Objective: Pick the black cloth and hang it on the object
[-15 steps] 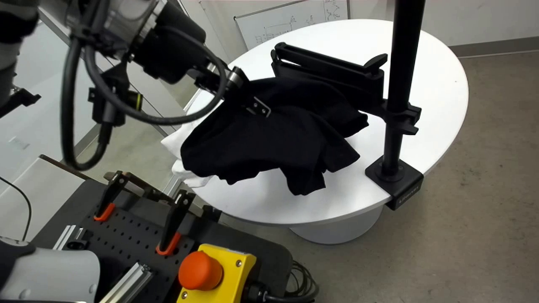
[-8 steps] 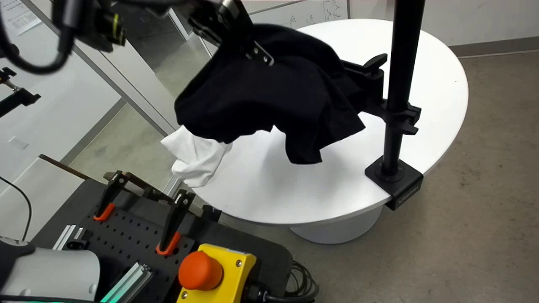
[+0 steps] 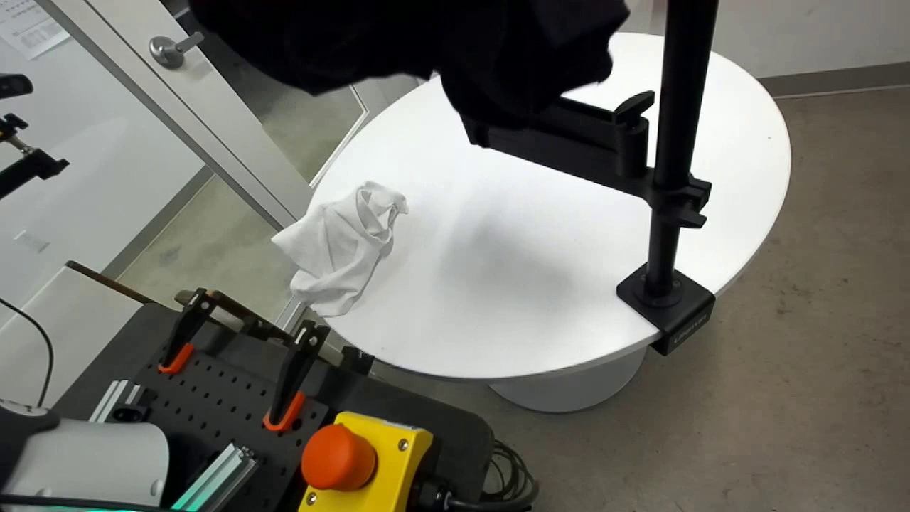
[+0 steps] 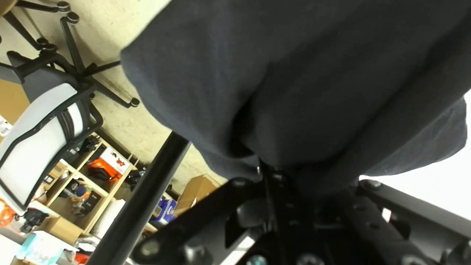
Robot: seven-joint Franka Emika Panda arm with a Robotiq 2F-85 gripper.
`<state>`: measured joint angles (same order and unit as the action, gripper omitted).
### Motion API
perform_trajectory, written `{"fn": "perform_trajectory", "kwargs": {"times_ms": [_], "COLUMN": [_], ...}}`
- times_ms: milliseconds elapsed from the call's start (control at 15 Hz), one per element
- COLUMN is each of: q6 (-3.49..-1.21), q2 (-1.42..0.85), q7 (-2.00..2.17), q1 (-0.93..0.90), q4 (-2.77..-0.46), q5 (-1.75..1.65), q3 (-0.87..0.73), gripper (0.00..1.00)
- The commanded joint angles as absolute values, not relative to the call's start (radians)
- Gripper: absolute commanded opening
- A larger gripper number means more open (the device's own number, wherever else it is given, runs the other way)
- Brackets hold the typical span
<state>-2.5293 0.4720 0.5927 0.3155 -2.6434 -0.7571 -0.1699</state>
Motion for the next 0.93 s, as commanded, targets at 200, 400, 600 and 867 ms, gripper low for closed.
{"fn": "perform_trajectory", "kwargs": {"times_ms": [200, 400, 600, 867], "q6": [-2.477, -2.489, -2.493, -2.511], "q2": [0.401, 0.308, 0.198, 0.048], "q7": [0.576, 0.593, 0.603, 0.616], "q1": [0.381, 0.396, 0.389, 0.364], "q4": [-2.471, -2.406, -2.339, -2.268], "q5": [-0.773, -0.813, -0.851, -0.896], "q3": [-0.106, -0.109, -0.127, -0.161], "gripper": [0.03, 0.03, 0.03, 0.03]}}
